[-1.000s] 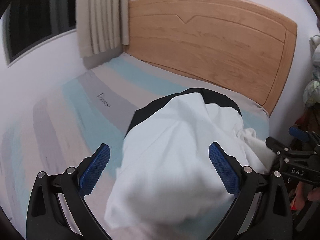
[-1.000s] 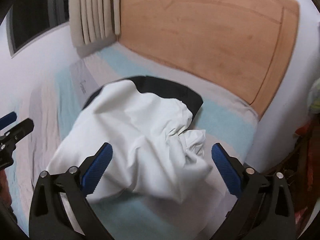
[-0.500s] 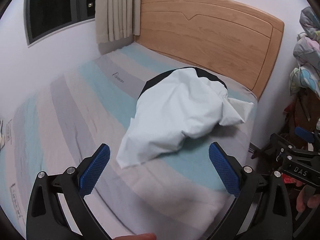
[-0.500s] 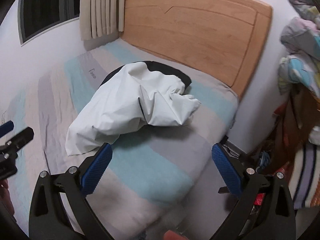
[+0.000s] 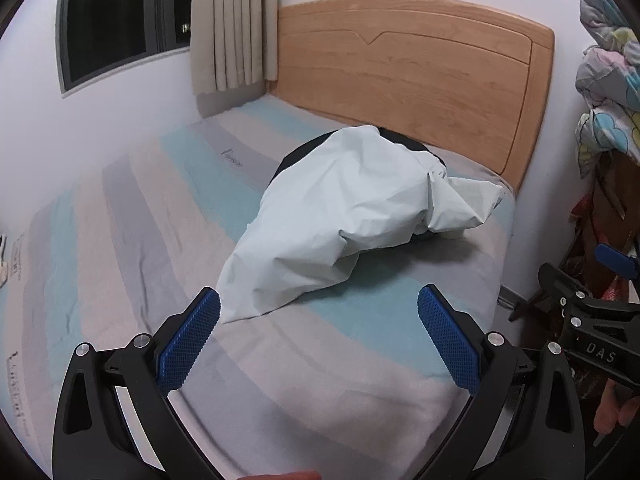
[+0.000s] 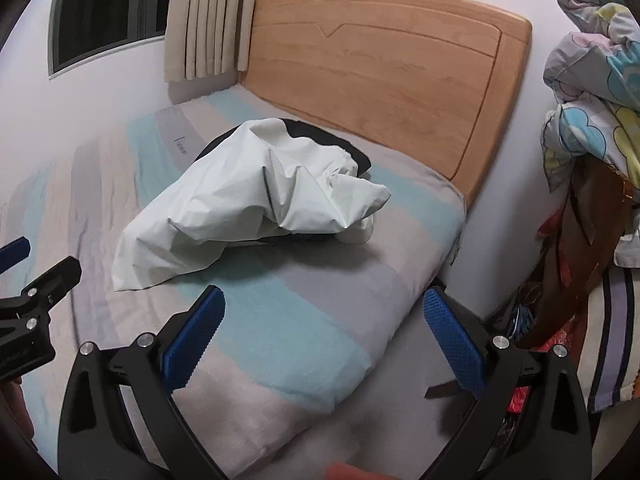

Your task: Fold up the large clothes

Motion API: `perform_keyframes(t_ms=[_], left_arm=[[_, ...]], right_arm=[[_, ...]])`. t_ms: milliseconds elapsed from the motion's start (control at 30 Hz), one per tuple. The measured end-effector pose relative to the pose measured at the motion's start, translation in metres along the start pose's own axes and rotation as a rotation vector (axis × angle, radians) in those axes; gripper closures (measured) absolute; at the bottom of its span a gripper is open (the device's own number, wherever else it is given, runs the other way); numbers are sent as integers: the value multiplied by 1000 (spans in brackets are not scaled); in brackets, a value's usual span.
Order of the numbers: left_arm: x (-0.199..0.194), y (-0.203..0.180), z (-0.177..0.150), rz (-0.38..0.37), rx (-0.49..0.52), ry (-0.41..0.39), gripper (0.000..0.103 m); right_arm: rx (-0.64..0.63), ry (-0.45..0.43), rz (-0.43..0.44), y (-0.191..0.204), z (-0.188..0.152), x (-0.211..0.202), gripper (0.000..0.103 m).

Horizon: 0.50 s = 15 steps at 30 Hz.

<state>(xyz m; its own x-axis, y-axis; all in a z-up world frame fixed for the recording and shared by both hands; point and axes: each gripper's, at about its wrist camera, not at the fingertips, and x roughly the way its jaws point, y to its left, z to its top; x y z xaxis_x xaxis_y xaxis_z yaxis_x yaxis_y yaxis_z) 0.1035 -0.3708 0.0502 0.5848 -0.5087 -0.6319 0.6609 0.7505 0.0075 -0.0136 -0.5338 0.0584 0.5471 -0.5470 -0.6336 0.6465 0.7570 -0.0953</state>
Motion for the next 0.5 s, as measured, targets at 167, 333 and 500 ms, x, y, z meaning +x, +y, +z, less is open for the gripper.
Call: perform_keyframes(t_ms=[167, 333, 500], left_arm=[[12, -11, -17, 6, 6, -25, 6], [11, -12, -13, 13, 7, -6, 6], [8, -7, -7, 20, -9, 3, 6]], right_arm=[[6, -38, 7, -2, -14, 10, 7], [10, -45, 6, -4, -9, 9, 7], [5, -45, -7, -2, -3, 4, 7]])
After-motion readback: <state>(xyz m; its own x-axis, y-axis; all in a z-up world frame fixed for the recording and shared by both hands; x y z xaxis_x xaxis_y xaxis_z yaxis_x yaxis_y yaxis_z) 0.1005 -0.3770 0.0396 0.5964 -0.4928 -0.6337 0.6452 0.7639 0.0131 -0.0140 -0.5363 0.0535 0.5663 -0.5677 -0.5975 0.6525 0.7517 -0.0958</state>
